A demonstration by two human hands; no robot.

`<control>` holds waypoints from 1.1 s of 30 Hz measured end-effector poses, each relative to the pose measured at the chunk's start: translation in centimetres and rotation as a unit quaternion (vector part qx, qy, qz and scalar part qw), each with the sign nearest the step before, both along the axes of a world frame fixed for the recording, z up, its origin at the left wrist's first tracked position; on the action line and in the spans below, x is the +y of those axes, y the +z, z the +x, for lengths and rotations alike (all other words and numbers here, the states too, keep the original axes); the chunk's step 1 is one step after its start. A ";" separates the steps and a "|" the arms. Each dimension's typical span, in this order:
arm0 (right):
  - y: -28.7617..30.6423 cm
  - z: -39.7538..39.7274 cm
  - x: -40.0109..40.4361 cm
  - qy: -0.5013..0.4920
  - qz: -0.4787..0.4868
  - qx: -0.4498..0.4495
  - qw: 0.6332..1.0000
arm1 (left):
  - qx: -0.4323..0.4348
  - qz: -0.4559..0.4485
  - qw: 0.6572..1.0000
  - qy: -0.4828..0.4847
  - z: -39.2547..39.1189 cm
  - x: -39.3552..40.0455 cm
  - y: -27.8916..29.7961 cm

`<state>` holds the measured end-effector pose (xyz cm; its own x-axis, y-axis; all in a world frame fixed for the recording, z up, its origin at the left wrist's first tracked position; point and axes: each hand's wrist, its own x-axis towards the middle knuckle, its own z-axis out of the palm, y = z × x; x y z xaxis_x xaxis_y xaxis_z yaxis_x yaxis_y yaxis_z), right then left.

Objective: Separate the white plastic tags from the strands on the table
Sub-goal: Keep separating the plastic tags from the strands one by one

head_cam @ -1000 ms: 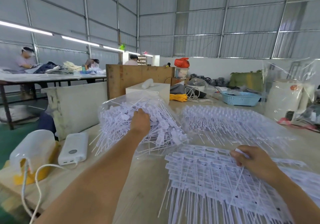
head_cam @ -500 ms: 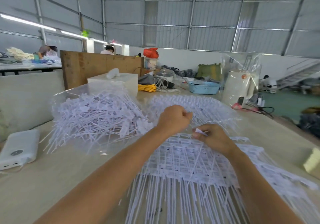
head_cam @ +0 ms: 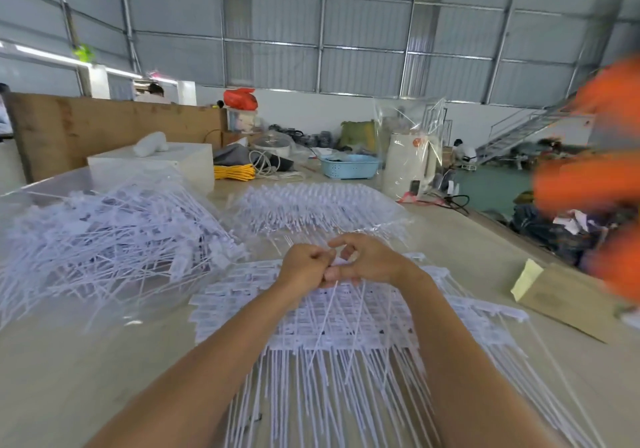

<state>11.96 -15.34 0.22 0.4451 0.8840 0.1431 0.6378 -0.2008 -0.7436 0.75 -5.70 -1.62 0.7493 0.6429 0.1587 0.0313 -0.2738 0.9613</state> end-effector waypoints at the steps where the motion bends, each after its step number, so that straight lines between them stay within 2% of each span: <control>1: 0.4 0.1 -0.3 0.005 -0.021 0.006 1.000 | -0.012 -0.036 0.999 -0.006 0.0 -0.1 -0.1; 4: 1.3 0.4 -0.9 -0.002 -0.078 -0.008 0.997 | -0.043 -0.118 0.992 -0.025 0.1 -0.6 -0.2; 9: 2.7 0.1 -1.0 0.003 -0.200 -0.096 0.975 | -0.074 -0.135 0.988 -0.024 0.1 -1.0 -0.2; 11: 2.8 0.0 -1.5 0.020 -0.183 -0.091 0.979 | -0.076 -0.155 0.985 -0.024 0.2 -0.9 0.0; 13: 2.3 -0.2 -2.1 0.027 -0.116 -0.065 0.991 | -0.070 -0.188 0.979 -0.029 0.3 -0.8 0.1; 15: 1.4 -0.4 -2.4 0.023 -0.056 -0.033 0.998 | -0.056 -0.183 0.981 -0.039 0.4 -0.8 0.1; 18: -0.3 -0.5 -2.3 0.009 0.004 -0.021 1.000 | -0.069 -0.119 0.989 -0.049 0.4 -1.1 -0.2; 20: -1.1 -0.4 -1.8 -0.005 0.026 -0.055 0.998 | -0.051 0.001 0.999 -0.009 0.3 -1.2 -0.3; 22: -1.6 -0.3 -1.3 -0.016 0.035 -0.101 0.994 | 0.004 0.150 0.988 0.033 0.3 -1.3 -0.2; 23: -1.8 -0.3 -1.1 -0.017 0.038 -0.117 0.992 | 0.031 0.196 0.979 0.045 0.3 -1.4 -0.1; 25: -2.0 0.0 -1.0 -0.014 0.040 -0.143 0.989 | 0.060 0.211 0.974 0.050 0.4 -1.5 0.2; 28: -2.2 0.7 -1.6 -0.045 0.022 -0.197 0.979 | 0.081 0.108 0.991 0.025 0.0 -1.8 0.7; 30: -2.0 1.5 -2.7 -0.093 0.043 -0.192 0.976 | 0.071 -0.046 0.995 -0.044 -0.5 -1.5 1.2; 31: -1.7 1.7 -3.4 -0.114 0.073 -0.159 0.978 | 0.036 -0.145 0.985 -0.091 -0.8 -1.1 1.5; 32: -1.3 1.8 -4.0 -0.125 0.108 -0.118 0.979 | -0.028 -0.254 0.958 -0.133 -1.0 -0.4 2.0; 33: -0.9 1.7 -4.6 -0.123 0.139 -0.082 0.979 | -0.108 -0.358 0.913 -0.162 -1.1 0.4 2.4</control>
<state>13.68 -19.93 -0.67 0.5898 0.6699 0.4509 0.7115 -0.1670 -0.6826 -0.39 -5.28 0.75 0.9193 0.3906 -0.0482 -0.1520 0.4654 0.8720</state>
